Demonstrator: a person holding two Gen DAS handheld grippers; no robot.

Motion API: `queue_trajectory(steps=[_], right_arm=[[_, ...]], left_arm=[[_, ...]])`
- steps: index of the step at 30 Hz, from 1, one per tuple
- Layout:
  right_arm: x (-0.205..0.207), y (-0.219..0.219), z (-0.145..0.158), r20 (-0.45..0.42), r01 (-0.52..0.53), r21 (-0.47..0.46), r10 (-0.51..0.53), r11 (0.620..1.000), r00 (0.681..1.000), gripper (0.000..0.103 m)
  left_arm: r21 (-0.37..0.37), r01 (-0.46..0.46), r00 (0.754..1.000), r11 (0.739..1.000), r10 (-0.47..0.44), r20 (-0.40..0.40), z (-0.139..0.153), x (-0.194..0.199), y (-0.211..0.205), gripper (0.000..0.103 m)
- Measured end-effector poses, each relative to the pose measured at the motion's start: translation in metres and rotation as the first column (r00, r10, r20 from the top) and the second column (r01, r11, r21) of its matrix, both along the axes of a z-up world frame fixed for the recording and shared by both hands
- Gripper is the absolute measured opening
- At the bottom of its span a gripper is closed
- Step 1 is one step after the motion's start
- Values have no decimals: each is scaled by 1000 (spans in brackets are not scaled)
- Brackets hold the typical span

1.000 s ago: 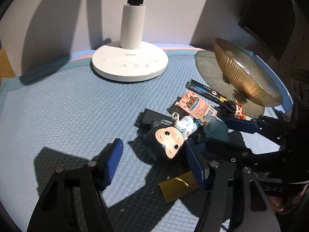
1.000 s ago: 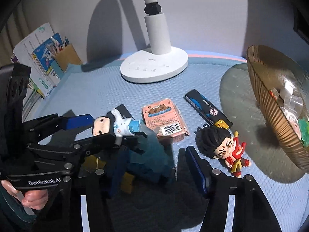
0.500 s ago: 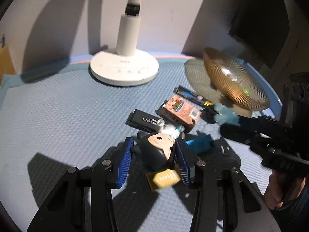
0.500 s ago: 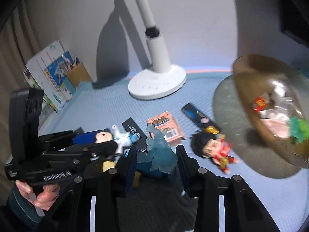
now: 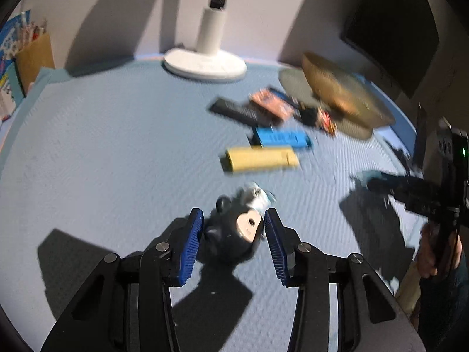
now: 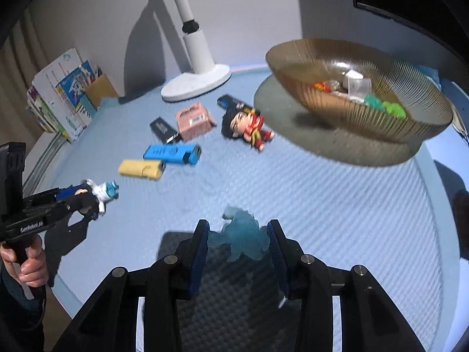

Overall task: Organize rigid objects
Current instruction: 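Carry both figures over the amber bowl and open both tools to drop them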

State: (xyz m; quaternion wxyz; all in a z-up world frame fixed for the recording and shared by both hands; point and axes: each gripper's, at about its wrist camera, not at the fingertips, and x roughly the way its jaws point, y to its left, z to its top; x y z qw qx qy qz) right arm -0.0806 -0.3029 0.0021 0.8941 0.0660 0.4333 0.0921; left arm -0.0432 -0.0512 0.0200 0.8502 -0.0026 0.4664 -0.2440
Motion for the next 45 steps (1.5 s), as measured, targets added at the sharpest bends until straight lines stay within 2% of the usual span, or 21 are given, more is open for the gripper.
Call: queue_trajectory(steps=[5, 6, 7, 9, 12, 14, 15, 16, 18, 19, 21, 23, 26, 29, 33, 36, 38, 40, 41, 43, 45], right_arm=[[-4, 5, -8, -16, -14, -19, 14, 1000, 1000, 40], [-6, 4, -9, -16, -13, -15, 13, 1000, 1000, 41], [-7, 1, -9, -19, -14, -1, 14, 1000, 1000, 49], [-11, 0, -8, -16, -7, 14, 8, 1000, 1000, 63], [-17, -5, -8, -13, 0, 10, 0, 1000, 1000, 63], [-18, -7, -10, -21, 4, 20, -4, 1000, 1000, 63], [-19, -7, -10, -24, 6, 24, -6, 1000, 1000, 63], [-19, -7, -11, -24, 9, 24, -8, 1000, 1000, 63], [-18, -4, -10, -20, 14, 22, -14, 1000, 1000, 63], [-17, -3, -9, -20, 15, 22, -15, 1000, 1000, 63], [-13, -1, -10, -21, 28, 8, -27, 1000, 999, 62], [-12, 5, -10, -11, 33, -47, -34, 998, 999, 41], [-13, 12, -8, 13, 39, -111, -38, 993, 999, 39], [-18, 9, 0, 43, 40, -97, -36, 995, 998, 39], [-19, -19, 41, 135, 109, -69, -99, 992, 986, 39], [-12, -60, 86, 231, 242, -52, -224, 969, 947, 39], [-3, -91, 110, 275, 303, 7, -293, 953, 916, 39], [14, -121, 128, 244, 373, 68, -378, 925, 893, 39], [22, -131, 130, 220, 385, 86, -395, 919, 892, 39], [42, -144, 126, 161, 394, 88, -403, 915, 901, 39], [61, -149, 112, 88, 399, 57, -402, 915, 911, 39]], left_arm=[[69, 31, 999, 997, -32, 14, -3, -14, -8, 57], [85, 25, 999, 996, -28, 26, -2, -13, -9, 70], [97, 13, 999, 995, -17, 38, -2, -12, -9, 79], [128, -5, 998, 992, -3, 61, -1, -9, -9, 79], [131, -9, 998, 991, 1, 65, -2, -6, -8, 79], [127, -5, 997, 992, -4, 72, -2, -5, -11, 78], [127, -2, 997, 992, -7, 75, -2, -5, -13, 69], [124, 2, 997, 992, -11, 74, -3, -6, -15, 51], [127, 5, 998, 992, -12, 58, -6, -4, -19, 39], [121, -1, 998, 993, -6, 62, -6, -4, -19, 37], [111, -10, 998, 994, 2, 70, -4, -5, -17, 37], [99, -16, 998, 995, 9, 67, -3, -6, -16, 37], [73, -20, 997, 997, 14, 74, 3, -9, -18, 37], [35, -12, 995, 999, 9, 97, 17, -9, -23, 36], [-14, 36, 984, 999, -33, 177, 56, 0, -45, 36], [-47, 83, 961, 995, -67, 268, 100, 17, -79, 36], [-87, 100, 951, 991, -70, 302, 122, 33, -102, 37], [-111, 129, 942, 985, -86, 323, 142, 54, -133, 37], [-113, 138, 942, 984, -95, 323, 146, 64, -146, 37], [-115, 173, 947, 978, -134, 292, 147, 85, -181, 37], [-78, 198, 949, 977, -171, 266, 136, 102, -213, 37]])
